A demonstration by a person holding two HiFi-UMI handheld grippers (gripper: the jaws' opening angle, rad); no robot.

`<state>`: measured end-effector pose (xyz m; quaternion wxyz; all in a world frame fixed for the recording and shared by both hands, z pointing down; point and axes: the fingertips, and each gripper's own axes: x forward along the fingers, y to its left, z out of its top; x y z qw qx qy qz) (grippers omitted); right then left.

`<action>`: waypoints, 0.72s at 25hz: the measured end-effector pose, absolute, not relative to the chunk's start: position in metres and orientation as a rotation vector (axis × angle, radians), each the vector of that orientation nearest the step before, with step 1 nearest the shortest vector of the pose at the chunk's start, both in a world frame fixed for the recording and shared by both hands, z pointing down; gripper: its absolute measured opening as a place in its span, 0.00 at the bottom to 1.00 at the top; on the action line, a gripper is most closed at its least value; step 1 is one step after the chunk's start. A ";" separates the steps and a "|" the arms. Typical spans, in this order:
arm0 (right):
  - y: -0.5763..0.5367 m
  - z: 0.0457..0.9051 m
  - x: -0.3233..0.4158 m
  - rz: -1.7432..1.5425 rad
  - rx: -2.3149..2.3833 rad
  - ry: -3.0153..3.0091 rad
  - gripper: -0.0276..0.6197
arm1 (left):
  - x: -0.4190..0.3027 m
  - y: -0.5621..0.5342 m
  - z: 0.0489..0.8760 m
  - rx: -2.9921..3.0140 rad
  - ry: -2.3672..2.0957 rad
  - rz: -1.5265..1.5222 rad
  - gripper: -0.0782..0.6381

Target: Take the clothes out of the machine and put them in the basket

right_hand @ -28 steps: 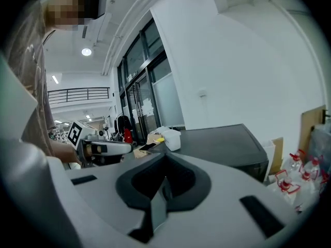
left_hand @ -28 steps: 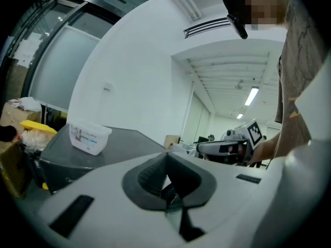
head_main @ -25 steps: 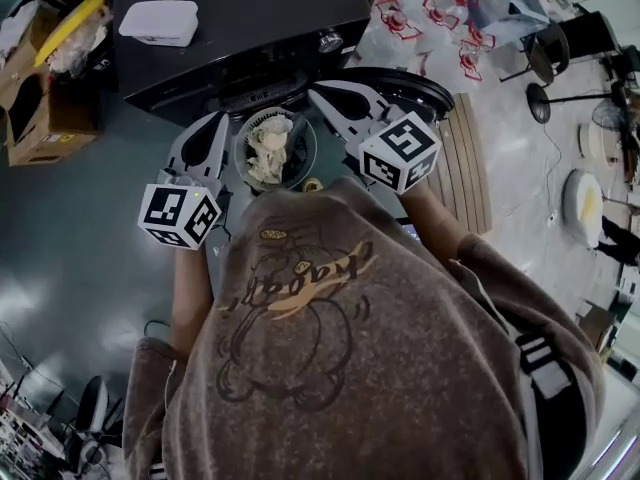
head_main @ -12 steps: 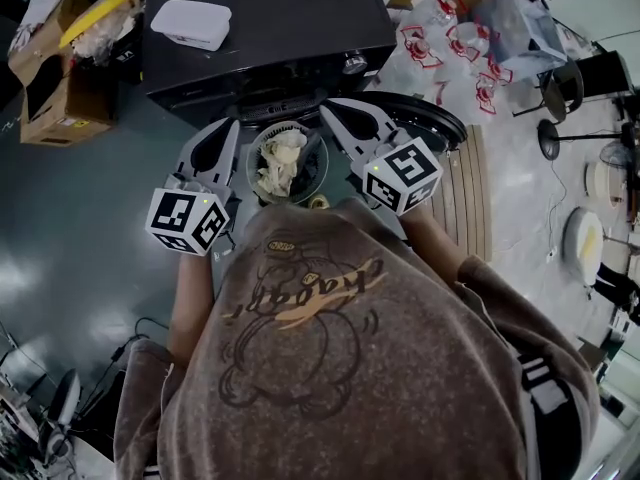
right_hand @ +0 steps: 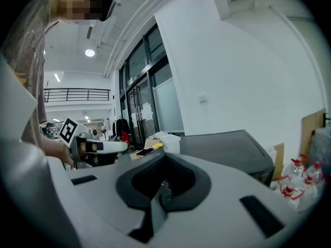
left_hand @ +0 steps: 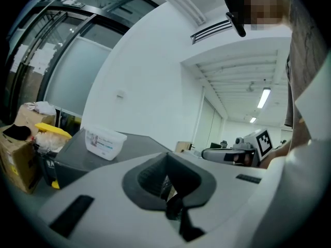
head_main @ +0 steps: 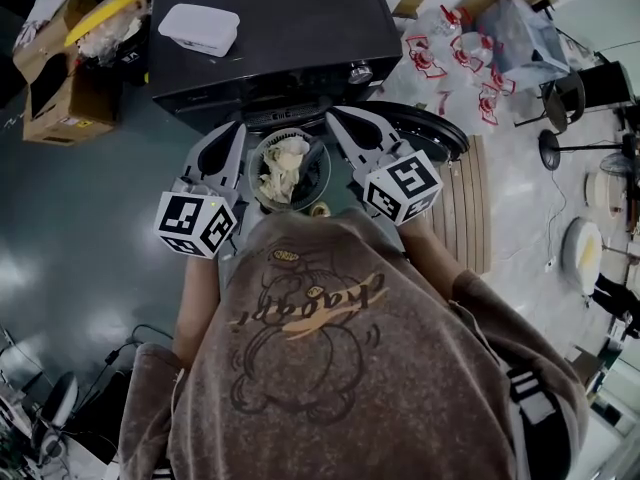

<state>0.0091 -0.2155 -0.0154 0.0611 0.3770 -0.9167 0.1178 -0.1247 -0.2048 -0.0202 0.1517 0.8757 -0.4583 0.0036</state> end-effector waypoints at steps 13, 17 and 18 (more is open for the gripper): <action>-0.221 -0.016 0.016 0.357 1.145 -2.779 0.04 | -0.123 -0.208 -0.014 2.493 -1.339 0.018 0.12; -0.222 -0.016 0.017 0.364 1.150 -2.775 0.04 | -0.124 -0.208 -0.014 2.485 -1.341 0.022 0.12; -0.222 -0.016 0.017 0.365 1.150 -2.774 0.04 | -0.125 -0.208 -0.014 2.484 -1.341 0.025 0.12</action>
